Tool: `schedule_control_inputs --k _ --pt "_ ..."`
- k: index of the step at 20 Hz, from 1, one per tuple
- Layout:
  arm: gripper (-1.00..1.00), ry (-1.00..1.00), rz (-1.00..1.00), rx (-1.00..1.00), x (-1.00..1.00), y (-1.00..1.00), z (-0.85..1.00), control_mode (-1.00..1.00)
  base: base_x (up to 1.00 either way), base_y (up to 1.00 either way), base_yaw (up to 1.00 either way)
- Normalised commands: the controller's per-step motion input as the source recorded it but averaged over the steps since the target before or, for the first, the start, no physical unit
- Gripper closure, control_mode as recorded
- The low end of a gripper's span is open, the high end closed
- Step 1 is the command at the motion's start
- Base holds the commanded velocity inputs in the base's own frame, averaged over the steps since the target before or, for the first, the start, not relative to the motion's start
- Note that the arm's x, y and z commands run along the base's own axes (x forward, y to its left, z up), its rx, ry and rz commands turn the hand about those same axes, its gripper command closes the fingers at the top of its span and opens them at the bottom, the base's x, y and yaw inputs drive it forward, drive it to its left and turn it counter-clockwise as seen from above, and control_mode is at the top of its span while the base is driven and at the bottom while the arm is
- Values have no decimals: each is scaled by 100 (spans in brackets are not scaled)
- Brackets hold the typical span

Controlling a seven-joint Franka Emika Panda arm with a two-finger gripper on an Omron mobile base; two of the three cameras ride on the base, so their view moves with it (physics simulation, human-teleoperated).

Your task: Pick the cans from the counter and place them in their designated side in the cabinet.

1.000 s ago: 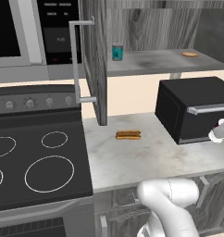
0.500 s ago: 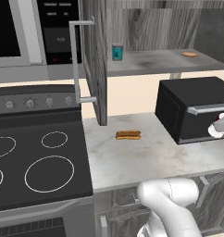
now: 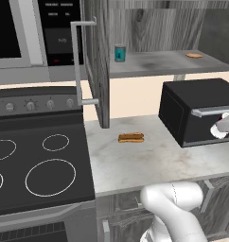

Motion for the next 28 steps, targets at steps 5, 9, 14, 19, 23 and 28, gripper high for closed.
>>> schedule_control_inputs --k 5,9,14,19,23,28 --pt "100 0 0 0 4 0 0 -100 0 0 0" --pt "100 -2 0 0 -1 0 0 -100 0 0 0" --pt "100 -2 0 0 -3 8 1 -100 0 0 0" --pt "100 -4 -5 1 0 16 16 -100 0 0 0" --pt "100 -4 -5 0 0 12 23 -100 0 0 0" --pt "100 0 -2 1 -5 2 27 -100 0 0 0"
